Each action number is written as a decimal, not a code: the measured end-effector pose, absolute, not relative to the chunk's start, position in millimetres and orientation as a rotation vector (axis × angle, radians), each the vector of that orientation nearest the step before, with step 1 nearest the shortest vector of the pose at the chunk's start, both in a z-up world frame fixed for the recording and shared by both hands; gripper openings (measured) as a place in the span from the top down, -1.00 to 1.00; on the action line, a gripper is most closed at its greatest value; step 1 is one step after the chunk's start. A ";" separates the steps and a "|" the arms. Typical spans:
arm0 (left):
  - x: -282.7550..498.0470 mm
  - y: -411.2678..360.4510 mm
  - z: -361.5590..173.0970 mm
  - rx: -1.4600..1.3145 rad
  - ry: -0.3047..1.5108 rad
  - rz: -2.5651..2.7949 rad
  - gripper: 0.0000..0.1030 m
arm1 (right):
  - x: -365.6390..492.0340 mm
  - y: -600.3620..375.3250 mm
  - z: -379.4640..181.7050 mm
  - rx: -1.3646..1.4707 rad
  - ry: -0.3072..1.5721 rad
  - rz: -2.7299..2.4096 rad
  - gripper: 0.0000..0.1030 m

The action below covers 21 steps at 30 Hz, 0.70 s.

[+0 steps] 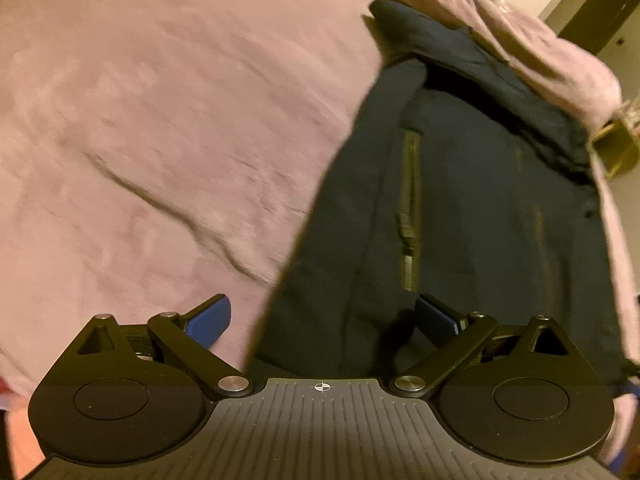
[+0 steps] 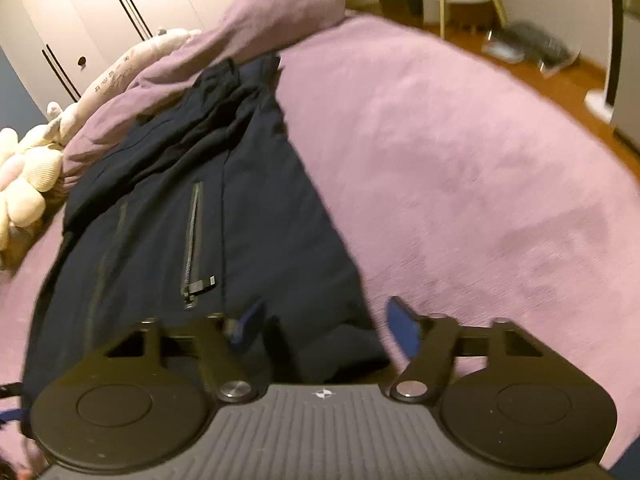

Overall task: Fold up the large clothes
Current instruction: 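Grasp the folded jacket edge with the right tool and flip it over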

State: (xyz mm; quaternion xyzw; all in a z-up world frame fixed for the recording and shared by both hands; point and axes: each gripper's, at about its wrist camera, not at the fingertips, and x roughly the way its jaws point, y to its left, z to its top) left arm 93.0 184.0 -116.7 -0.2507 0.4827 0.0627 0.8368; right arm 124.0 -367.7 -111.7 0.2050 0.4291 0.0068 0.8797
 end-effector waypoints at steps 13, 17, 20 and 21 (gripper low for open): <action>88.0 196.4 -121.6 -0.623 1.038 -0.006 0.13 | 124.4 -402.8 -121.7 0.715 0.938 0.132 0.45; 90.9 199.8 -120.8 -0.620 1.048 -0.043 -0.12 | 134.1 -403.4 -124.5 0.693 0.966 0.122 0.31; 95.5 197.9 -127.5 -0.612 1.075 -0.056 -0.34 | 141.1 -405.4 -125.5 0.691 0.980 0.120 0.27; 97.1 196.5 -129.5 -0.599 1.083 -0.057 -0.38 | 143.8 -405.5 -125.3 0.689 0.981 0.123 0.22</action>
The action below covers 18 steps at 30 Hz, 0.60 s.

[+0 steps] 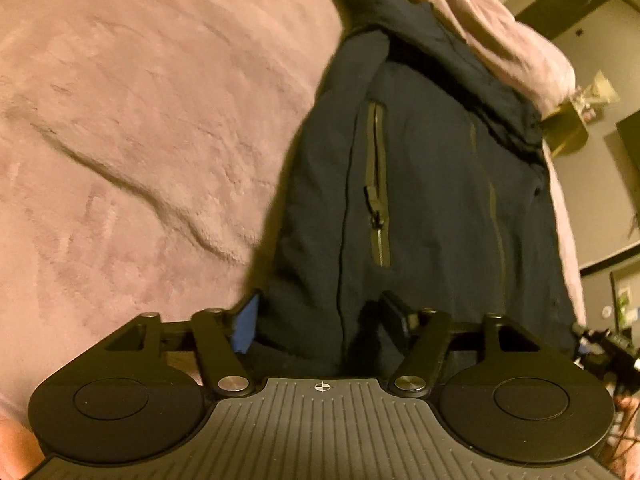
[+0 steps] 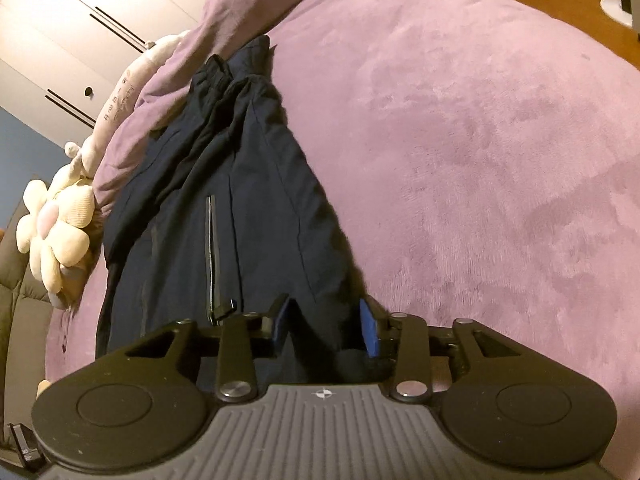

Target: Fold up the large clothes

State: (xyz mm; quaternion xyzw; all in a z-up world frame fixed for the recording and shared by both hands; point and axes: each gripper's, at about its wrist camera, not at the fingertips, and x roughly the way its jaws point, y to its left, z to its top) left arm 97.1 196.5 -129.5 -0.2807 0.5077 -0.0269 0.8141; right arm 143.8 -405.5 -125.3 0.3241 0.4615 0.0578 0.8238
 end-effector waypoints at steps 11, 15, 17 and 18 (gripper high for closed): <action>97.1 200.3 -129.6 -0.601 1.077 -0.087 0.19 | 143.8 -395.3 -120.5 0.579 1.069 0.274 0.55; 95.9 207.6 -122.7 -0.697 1.035 -0.147 0.47 | 145.0 -403.4 -116.1 0.758 1.022 0.370 0.58; 98.4 208.5 -122.8 -0.724 1.030 -0.155 0.46 | 148.2 -400.8 -113.8 0.763 1.025 0.380 0.57; 100.7 207.6 -124.3 -0.721 1.040 -0.153 0.46 | 150.2 -396.8 -112.9 0.729 1.036 0.376 0.54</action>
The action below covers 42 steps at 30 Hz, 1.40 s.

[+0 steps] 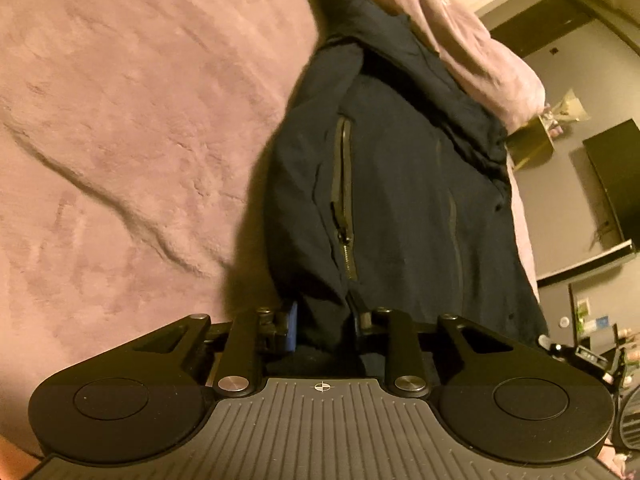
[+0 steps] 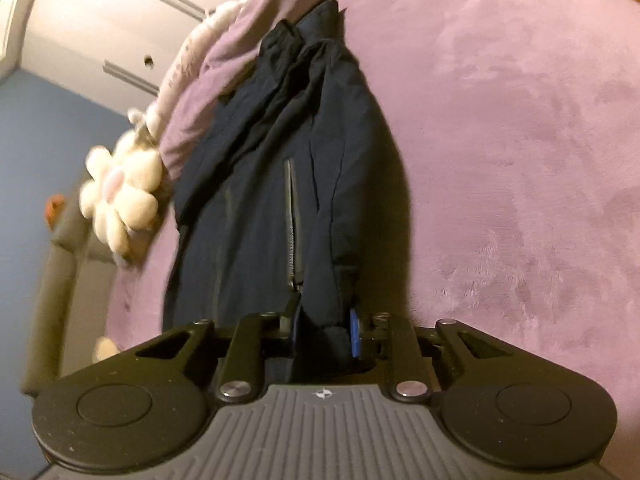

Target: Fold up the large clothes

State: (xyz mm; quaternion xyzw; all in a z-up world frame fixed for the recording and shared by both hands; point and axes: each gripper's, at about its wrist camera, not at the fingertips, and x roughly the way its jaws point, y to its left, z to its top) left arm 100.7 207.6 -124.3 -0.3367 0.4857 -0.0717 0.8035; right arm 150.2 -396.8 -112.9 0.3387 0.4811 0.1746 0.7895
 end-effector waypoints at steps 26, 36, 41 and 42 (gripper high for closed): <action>182.3 199.3 -41.2 -0.746 0.815 -0.308 0.60 | 227.2 -366.4 -44.3 0.684 0.835 0.451 0.61; 316.8 233.6 -10.2 -0.893 0.633 -0.168 0.61 | 365.3 -362.7 -13.3 0.782 0.608 0.254 0.62; 391.7 238.7 -24.2 -0.856 0.685 -0.052 0.61 | 447.2 -335.4 -20.3 0.692 0.610 0.153 0.62; 402.8 241.9 -29.3 -0.860 0.699 -0.039 0.61 | 459.4 -329.5 -24.4 0.662 0.620 0.134 0.62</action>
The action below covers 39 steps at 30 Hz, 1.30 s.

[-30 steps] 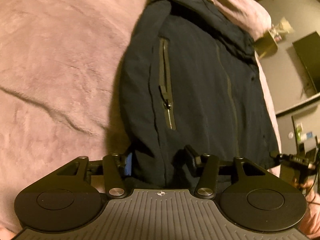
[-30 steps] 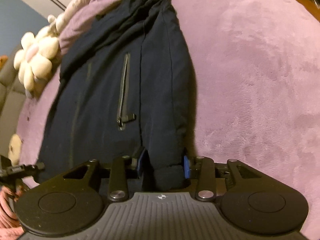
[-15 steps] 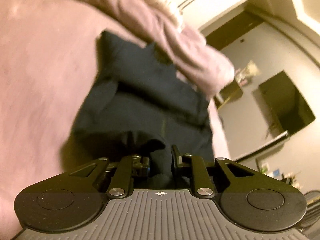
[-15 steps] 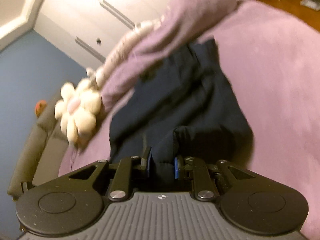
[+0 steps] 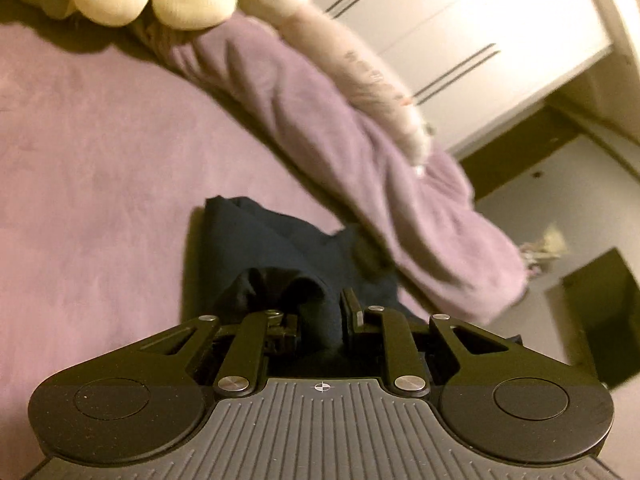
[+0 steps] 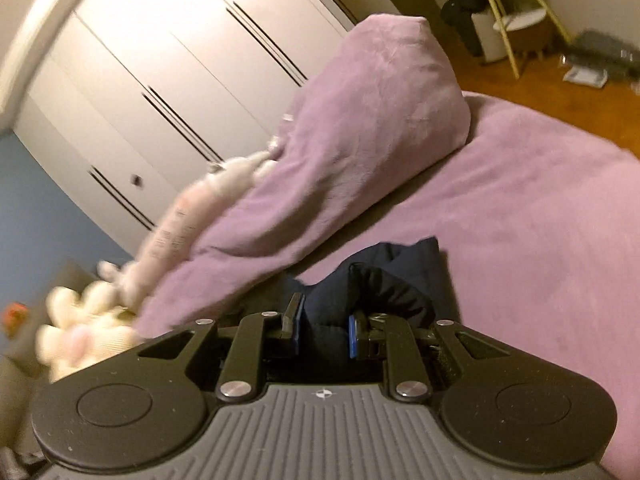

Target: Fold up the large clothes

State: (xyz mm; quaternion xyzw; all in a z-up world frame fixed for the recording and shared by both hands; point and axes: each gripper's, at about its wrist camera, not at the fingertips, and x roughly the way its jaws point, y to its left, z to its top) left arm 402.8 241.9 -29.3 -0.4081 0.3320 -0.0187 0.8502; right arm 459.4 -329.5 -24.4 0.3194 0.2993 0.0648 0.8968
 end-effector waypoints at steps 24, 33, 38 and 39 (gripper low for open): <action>419.5 305.7 -58.8 -1.132 0.543 0.137 -0.74 | 482.7 -385.2 -88.7 1.025 0.556 0.139 -0.41; 446.7 250.6 -91.1 -0.752 0.823 0.061 -0.67 | 508.6 -304.5 -84.2 0.352 0.688 0.127 -0.01; 459.0 223.8 -89.0 -0.567 0.877 0.029 -0.16 | 513.0 -274.6 -82.7 0.183 0.683 0.112 0.71; 458.4 220.5 -89.8 -0.544 0.884 0.038 0.09 | 509.6 -270.7 -82.5 0.160 0.669 0.109 0.75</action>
